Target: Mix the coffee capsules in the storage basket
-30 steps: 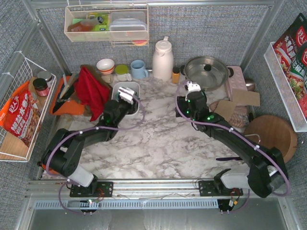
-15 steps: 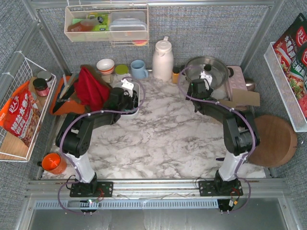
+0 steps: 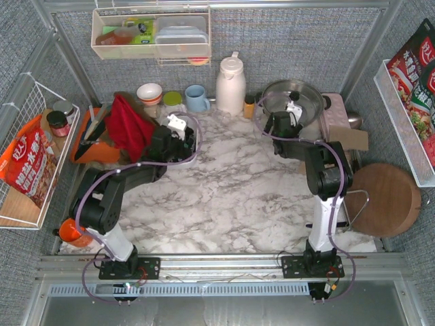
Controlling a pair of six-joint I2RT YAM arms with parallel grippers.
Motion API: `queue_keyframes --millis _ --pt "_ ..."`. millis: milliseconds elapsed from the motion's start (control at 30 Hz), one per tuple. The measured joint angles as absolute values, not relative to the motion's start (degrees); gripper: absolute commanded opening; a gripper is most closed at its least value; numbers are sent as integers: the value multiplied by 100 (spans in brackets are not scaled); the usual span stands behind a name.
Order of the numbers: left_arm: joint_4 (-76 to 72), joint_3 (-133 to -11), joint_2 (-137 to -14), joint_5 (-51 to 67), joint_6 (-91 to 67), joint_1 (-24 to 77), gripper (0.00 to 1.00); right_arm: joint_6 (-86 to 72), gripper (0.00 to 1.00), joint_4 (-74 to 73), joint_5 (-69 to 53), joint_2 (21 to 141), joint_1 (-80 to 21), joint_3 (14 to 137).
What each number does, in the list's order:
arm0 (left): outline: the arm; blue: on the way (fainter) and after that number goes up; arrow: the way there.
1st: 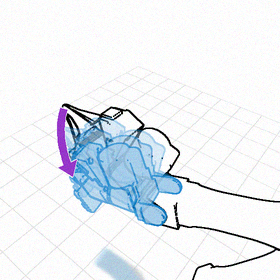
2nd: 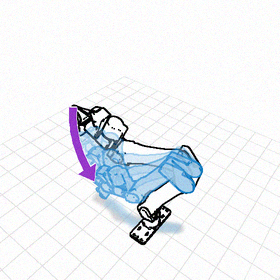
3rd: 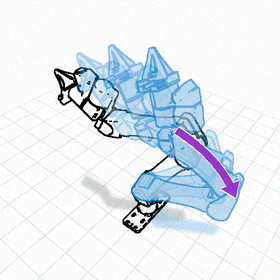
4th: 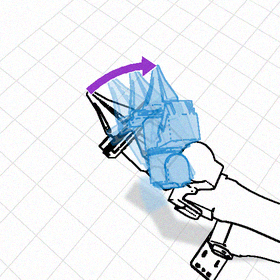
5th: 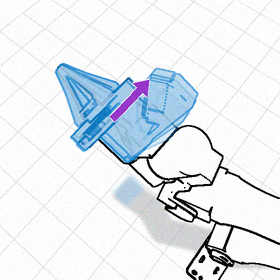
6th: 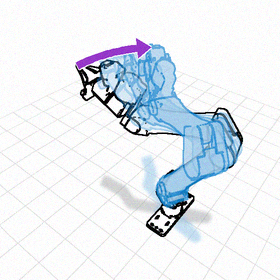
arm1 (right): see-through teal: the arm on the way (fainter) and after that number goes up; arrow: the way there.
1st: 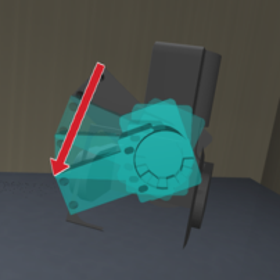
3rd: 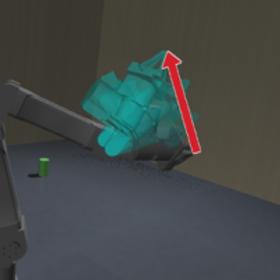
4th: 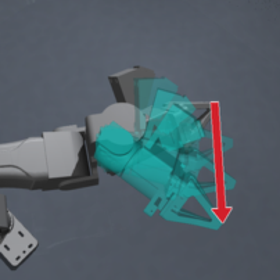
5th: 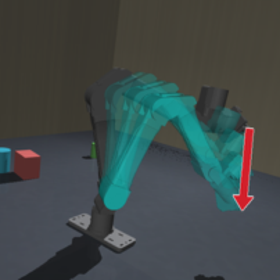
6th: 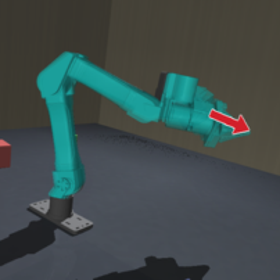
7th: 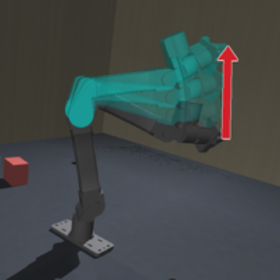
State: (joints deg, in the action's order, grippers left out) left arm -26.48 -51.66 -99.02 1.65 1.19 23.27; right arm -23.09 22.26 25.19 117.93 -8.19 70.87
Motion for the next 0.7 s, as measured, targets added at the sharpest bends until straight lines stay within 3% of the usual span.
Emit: queue_keyframes --millis 267,700 --pt "-2902 -4700 -9229 517 8 2338 99 -1916 97 2749 2742 12014 -685 7415" --pt "-3096 -4429 -8803 768 -178 2338 99 -2185 99 611 2047 12481 -410 8799"
